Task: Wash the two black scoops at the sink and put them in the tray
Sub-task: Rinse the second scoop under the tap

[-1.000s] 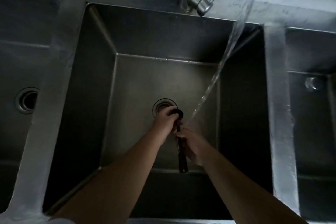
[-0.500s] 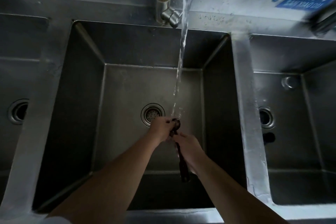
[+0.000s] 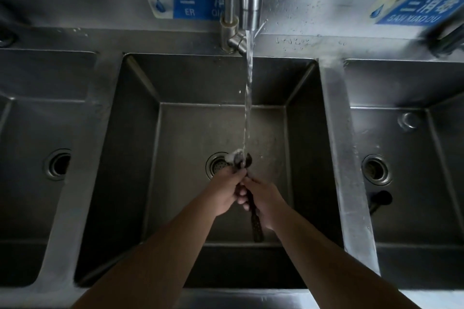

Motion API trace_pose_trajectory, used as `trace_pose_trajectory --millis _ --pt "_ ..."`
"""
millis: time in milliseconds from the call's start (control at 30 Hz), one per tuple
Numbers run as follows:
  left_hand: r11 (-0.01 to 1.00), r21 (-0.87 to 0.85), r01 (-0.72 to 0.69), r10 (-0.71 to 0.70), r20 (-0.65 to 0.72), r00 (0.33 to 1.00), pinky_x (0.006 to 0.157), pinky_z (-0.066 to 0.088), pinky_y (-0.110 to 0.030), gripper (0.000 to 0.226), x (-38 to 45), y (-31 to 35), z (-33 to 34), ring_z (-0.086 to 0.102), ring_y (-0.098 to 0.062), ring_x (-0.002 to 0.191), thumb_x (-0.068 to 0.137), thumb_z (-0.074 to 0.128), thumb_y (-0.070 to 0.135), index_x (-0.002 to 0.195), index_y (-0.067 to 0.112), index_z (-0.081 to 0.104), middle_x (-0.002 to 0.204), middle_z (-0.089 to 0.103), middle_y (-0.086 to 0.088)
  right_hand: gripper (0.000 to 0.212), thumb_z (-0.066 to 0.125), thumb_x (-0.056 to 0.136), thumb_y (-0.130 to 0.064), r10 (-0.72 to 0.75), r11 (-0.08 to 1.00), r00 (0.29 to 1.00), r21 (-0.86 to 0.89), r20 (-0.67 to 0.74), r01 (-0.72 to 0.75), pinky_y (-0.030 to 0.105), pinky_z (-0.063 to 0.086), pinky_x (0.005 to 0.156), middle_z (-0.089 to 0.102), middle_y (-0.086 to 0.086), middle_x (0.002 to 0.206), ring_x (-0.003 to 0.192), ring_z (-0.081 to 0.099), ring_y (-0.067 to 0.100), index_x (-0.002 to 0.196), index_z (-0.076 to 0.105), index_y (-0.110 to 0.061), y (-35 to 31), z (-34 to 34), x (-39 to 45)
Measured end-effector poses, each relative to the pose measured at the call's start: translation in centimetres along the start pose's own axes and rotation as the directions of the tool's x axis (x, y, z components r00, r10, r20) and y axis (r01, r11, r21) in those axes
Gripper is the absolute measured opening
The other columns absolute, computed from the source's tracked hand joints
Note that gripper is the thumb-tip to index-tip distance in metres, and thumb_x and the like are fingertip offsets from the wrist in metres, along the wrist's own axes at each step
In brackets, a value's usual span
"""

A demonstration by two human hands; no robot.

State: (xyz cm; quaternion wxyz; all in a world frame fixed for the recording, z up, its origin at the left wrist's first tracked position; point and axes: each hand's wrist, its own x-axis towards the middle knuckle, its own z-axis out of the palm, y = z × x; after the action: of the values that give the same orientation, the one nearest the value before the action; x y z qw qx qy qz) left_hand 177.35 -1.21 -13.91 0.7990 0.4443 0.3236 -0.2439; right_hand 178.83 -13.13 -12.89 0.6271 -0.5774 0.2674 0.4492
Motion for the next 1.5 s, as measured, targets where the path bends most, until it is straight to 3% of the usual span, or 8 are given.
trace_pose_trajectory --millis 333,533,700,800,933,1033,1300,1500 --pt "0.984 -0.06 -0.17 0.167 -0.058 0.984 0.04 0.034 -0.019 0.018 0.4 7.0 0.8 0.04 -0.009 0.046 0.1 0.046 0.011 0.093 0.004 0.062 0.055 0.045 0.0 0.022 0.048 0.104 -0.016 -0.141 0.984 0.986 0.122 0.095 0.129 0.028 0.039 0.056 0.059 0.01 0.075 0.059 0.052 0.017 0.1 0.066 -0.004 -8.0 3.3 -1.2" --pt "0.939 -0.005 -0.343 0.343 0.033 0.939 0.043 0.047 -0.02 0.021 -0.3 12.9 2.1 0.061 -0.009 0.05 0.098 0.05 0.015 0.094 0.009 0.07 0.059 0.068 0.002 0.035 0.05 0.104 -0.016 -0.285 0.946 0.951 0.196 0.118 0.259 0.023 0.046 0.054 0.062 0.019 0.086 0.063 0.055 0.018 0.126 0.059 0.008 -13.3 5.3 -3.0" --pt "0.913 -0.044 -0.407 0.409 0.052 0.911 0.046 0.052 -0.024 0.023 -1.2 16.0 3.1 0.068 -0.014 0.059 0.098 0.048 0.013 0.094 0.01 0.071 0.074 0.073 -0.004 0.021 0.048 0.103 -0.008 -0.413 0.902 0.896 0.207 0.161 0.378 0.024 0.046 0.055 0.06 0.017 0.081 0.064 0.056 0.021 0.105 0.065 0.004 -15.8 6.1 -4.2" --pt "0.921 -0.055 -0.386 0.388 0.038 0.921 0.044 0.049 -0.022 0.024 -1.4 15.6 3.3 0.065 -0.014 0.054 0.099 0.045 0.013 0.096 0.007 0.068 0.069 0.07 -0.006 0.019 0.052 0.101 -0.005 -0.43 0.894 0.892 0.205 0.138 0.399 0.021 0.048 0.05 0.061 0.018 0.078 0.059 0.059 0.018 0.1 0.068 0.005 -15.2 5.9 -4.7" --pt "0.961 -0.057 -0.271 0.27 -0.024 0.962 0.04 0.042 -0.022 0.023 -1.4 12.2 2.7 0.057 -0.015 0.048 0.099 0.044 0.016 0.1 0.005 0.064 0.079 0.064 -0.012 0.01 0.063 0.095 -0.007 -0.363 0.924 0.93 -0.147 -0.054 0.352 0.032 0.05 0.062 0.07 0.022 0.083 0.062 0.06 0.018 0.099 0.07 -0.003 -10.9 4.5 -4.4" --pt "0.986 -0.026 -0.167 0.166 -0.028 0.986 0.037 0.037 -0.022 0.024 -1.8 8.4 2.2 0.051 -0.02 0.04 0.101 0.04 0.018 0.101 0.004 0.058 0.078 0.06 -0.017 0.006 0.069 0.091 -0.014 -0.34 0.904 0.931 -0.318 -0.134 0.285 0.029 0.053 0.061 0.076 0.01 0.077 0.058 0.063 0.012 0.096 0.071 -0.015 -6.8 3.3 -4.0" --pt "0.994 -0.103 0.044 -0.056 -0.123 0.991 0.056 0.046 -0.034 0.019 -2.1 1.0 1.0 0.065 -0.026 0.07 0.097 0.048 0.01 0.106 -0.001 0.061 0.084 0.071 -0.013 0.007 0.069 0.091 -0.029 -0.244 0.885 0.937 -0.453 -0.251 0.11 0.012 0.045 0.043 0.074 -0.009 0.061 0.043 0.06 -0.002 0.085 0.07 -0.025 0.8 1.4 -4.3" --pt "0.989 -0.121 0.085 -0.099 -0.112 0.989 0.04 0.044 -0.027 0.014 -3.0 -0.7 0.7 0.06 -0.019 0.049 0.096 0.05 0.009 0.102 0.005 0.062 0.08 0.068 -0.011 0.016 0.069 0.091 -0.031 -0.222 0.898 0.934 -0.433 -0.281 0.083 0.021 0.054 0.052 0.076 -0.001 0.063 0.05 0.066 0.006 0.078 0.074 -0.023 1.9 1.1 -5.2"
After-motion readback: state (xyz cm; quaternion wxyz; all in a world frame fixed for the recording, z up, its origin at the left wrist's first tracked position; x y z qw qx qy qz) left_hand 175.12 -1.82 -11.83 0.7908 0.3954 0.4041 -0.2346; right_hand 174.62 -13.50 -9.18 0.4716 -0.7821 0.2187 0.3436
